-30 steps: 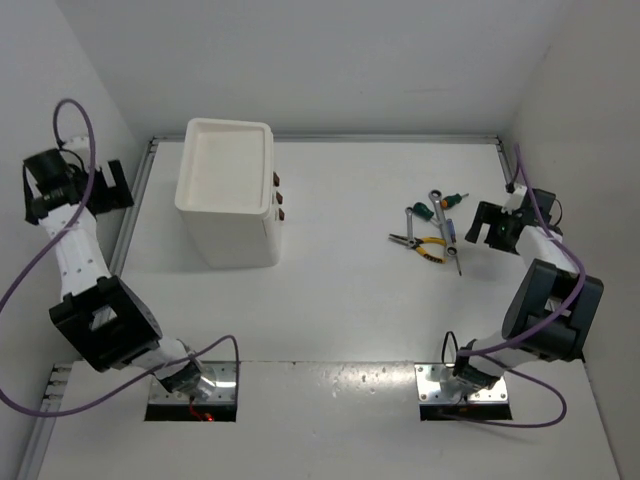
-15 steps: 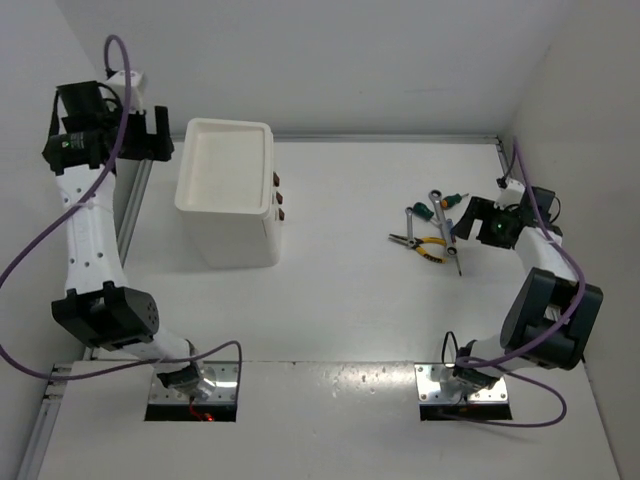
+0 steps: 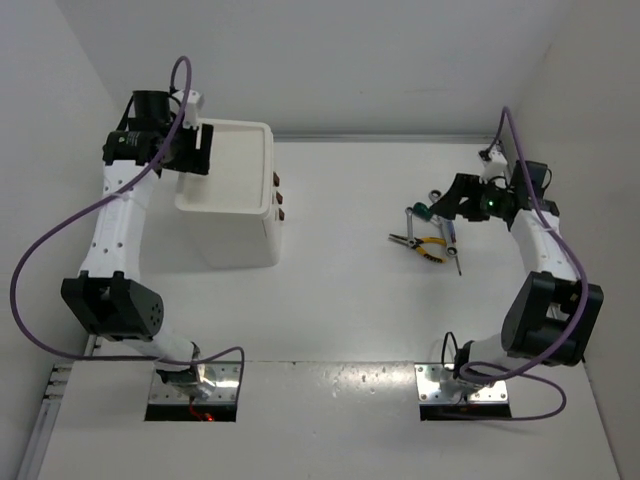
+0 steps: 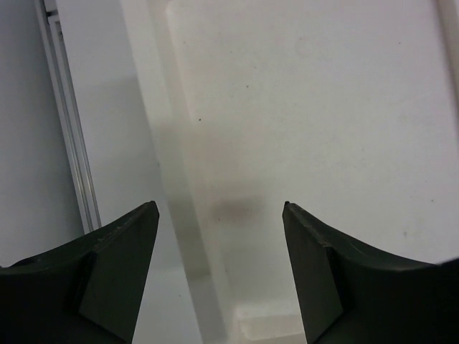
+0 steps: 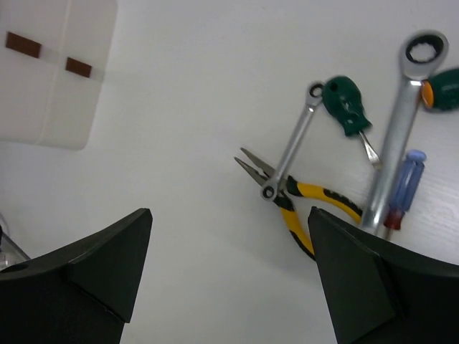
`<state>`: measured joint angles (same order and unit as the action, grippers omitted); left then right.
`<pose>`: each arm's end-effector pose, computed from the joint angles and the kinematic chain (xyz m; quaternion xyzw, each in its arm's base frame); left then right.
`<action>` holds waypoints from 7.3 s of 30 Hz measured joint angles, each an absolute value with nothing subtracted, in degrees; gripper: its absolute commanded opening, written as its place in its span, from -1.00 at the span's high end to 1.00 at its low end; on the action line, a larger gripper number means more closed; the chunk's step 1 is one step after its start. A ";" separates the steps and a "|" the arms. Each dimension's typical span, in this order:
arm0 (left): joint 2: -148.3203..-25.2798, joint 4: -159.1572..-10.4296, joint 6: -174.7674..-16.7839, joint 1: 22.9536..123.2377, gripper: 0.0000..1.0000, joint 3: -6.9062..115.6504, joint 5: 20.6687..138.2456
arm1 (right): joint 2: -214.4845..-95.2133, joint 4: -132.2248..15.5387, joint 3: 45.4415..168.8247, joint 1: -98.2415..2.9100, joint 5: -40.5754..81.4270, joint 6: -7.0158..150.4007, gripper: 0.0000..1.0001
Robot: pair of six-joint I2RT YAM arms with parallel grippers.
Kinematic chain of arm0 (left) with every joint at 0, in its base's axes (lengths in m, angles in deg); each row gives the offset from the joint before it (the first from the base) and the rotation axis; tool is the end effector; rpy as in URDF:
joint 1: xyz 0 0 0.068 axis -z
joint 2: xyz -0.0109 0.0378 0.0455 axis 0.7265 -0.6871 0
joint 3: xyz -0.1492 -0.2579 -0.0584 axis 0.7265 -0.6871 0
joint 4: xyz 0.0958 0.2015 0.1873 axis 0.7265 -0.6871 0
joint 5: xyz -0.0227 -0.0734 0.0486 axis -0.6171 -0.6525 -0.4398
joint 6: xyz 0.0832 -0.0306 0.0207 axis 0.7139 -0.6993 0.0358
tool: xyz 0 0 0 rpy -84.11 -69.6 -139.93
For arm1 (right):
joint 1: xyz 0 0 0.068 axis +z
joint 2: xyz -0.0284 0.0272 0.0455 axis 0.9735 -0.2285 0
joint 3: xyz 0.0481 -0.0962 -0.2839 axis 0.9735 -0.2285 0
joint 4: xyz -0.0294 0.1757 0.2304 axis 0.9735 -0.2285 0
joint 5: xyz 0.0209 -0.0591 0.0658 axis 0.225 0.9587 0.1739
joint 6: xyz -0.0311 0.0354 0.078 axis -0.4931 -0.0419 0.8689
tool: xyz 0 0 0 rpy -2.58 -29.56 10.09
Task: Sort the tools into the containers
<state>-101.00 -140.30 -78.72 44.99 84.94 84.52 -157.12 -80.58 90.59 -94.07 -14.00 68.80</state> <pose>0.3923 0.0064 0.4301 0.0423 0.9060 0.0007 0.4211 0.3544 -0.0530 0.2496 0.0308 0.8780 0.2920 0.3779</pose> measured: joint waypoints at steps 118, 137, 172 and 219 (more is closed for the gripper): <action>-95.49 -128.55 -93.93 41.45 1.00 69.01 85.57 | -209.01 -4.10 98.57 -59.73 -21.43 155.35 1.00; -95.05 -128.04 -95.29 41.45 1.00 68.42 86.05 | -207.83 -8.32 97.63 -62.97 -24.71 150.81 1.00; -92.82 -127.63 -92.34 40.97 -0.86 85.29 77.59 | -181.86 -59.18 110.35 -72.78 -20.73 107.36 -0.23; -90.22 -127.47 -89.39 43.90 -0.99 71.26 82.11 | -198.39 -90.65 122.85 -77.98 17.67 48.08 -0.10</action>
